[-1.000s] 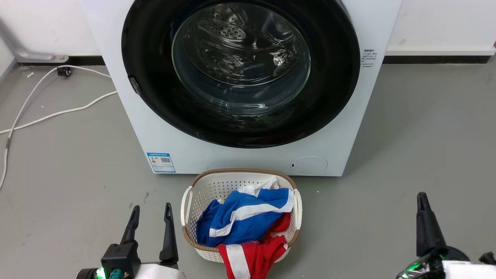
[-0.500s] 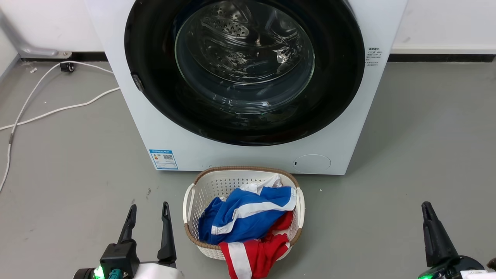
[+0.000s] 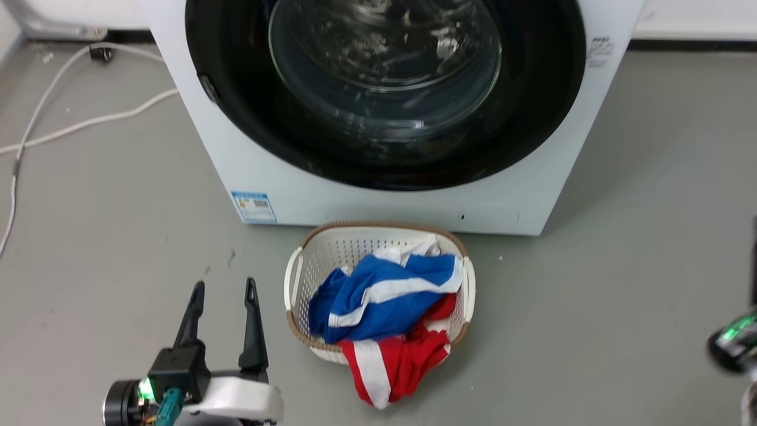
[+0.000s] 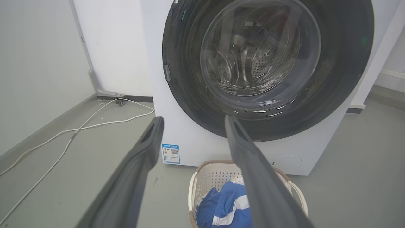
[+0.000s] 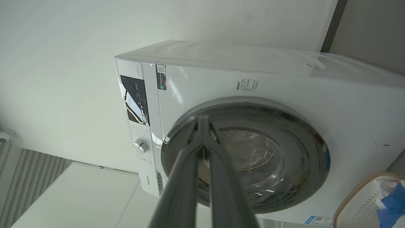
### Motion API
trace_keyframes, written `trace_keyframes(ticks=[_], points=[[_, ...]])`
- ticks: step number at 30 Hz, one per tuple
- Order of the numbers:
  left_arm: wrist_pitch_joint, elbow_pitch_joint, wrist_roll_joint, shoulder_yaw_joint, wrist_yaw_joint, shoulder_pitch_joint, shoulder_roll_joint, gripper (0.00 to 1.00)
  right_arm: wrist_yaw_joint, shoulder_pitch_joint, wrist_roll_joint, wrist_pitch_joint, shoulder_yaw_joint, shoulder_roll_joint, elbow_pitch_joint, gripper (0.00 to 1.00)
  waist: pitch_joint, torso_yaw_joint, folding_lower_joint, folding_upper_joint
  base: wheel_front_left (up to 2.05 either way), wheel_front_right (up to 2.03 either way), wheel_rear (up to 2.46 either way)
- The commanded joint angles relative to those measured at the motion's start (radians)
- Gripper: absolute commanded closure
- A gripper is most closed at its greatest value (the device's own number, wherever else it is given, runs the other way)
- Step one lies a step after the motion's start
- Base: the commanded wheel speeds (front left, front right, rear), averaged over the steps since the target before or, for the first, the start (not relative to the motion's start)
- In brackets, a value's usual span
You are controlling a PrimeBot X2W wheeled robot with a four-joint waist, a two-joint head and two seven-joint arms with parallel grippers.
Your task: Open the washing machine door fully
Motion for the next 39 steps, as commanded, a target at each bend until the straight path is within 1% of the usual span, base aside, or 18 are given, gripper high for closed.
trace_keyframes(ticks=[1, 5, 10, 15, 20, 24, 30, 33, 36, 39], points=[[-0.003, -0.009, 0.008, 0.001, -0.002, -0.028, 0.000, 0.00, 0.000, -0.071, 0.001, 0.008, -0.024, -0.031, 0.031, 1.00, 0.047, 0.012, 0.0000, -0.0001, 0.00, 0.00, 0.00], [-0.003, -0.023, 0.014, 0.003, 0.000, -0.067, 0.000, 0.00, 0.000, -0.234, -0.003, 0.034, -0.055, -0.094, 0.129, 1.00, 0.123, 0.017, 0.0000, -0.0001, 0.00, 0.00, 0.00], [-0.003, -0.039, 0.006, -0.010, -0.003, -0.128, 0.000, 0.00, 0.000, -0.434, -0.044, 0.074, -0.036, -0.182, 0.241, 1.00, 0.223, 0.039, 0.0000, -0.0001, 0.00, 0.00, 0.00], [-0.003, -0.055, -0.010, -0.029, 0.008, -0.181, 0.000, 0.00, 0.000, -0.616, -0.088, 0.107, 0.008, -0.248, 0.325, 1.00, 0.310, 0.063, 0.0000, -0.0001, 0.00, 0.00, 0.00], [-0.003, -0.072, -0.016, -0.037, 0.015, -0.214, 0.000, 0.00, 0.000, -0.782, -0.143, 0.163, 0.086, -0.302, 0.397, 1.00, 0.385, 0.079, 0.0000, -0.0001, 0.00, 0.00, 0.00], [-0.003, -0.081, -0.019, -0.041, 0.017, -0.232, -0.001, 0.00, 0.000, -0.895, -0.180, 0.217, 0.149, -0.328, 0.442, 1.00, 0.428, 0.091, 0.0000, -0.0001, 0.00, 0.00, 0.00], [-0.003, -0.092, -0.026, -0.050, 0.019, -0.252, 0.000, 0.00, 0.000, -1.015, -0.241, 0.282, 0.235, -0.353, 0.491, 1.00, 0.470, 0.107, 0.0000, -0.0001, 0.00, 0.00, 0.00], [-0.003, -0.094, -0.026, -0.053, 0.022, -0.257, 0.000, 0.00, 0.000, -1.056, -0.266, 0.305, 0.273, -0.356, 0.507, 1.00, 0.482, 0.112, 0.0000, -0.0001, 0.00, 0.00, 0.00], [-0.003, -0.095, -0.027, -0.053, 0.024, -0.258, 0.000, 0.00, 0.000, -1.077, -0.276, 0.315, 0.289, -0.350, 0.523, 1.00, 0.486, 0.113, 0.0000, -0.0001, 0.00, 0.00, 0.00], [-0.003, -0.095, -0.027, -0.049, 0.024, -0.252, -0.001, 0.00, 0.000, -1.097, -0.292, 0.335, 0.324, -0.329, 0.541, 1.00, 0.489, 0.109, 0.0000, -0.0001, 0.00, 0.00, 0.00]])
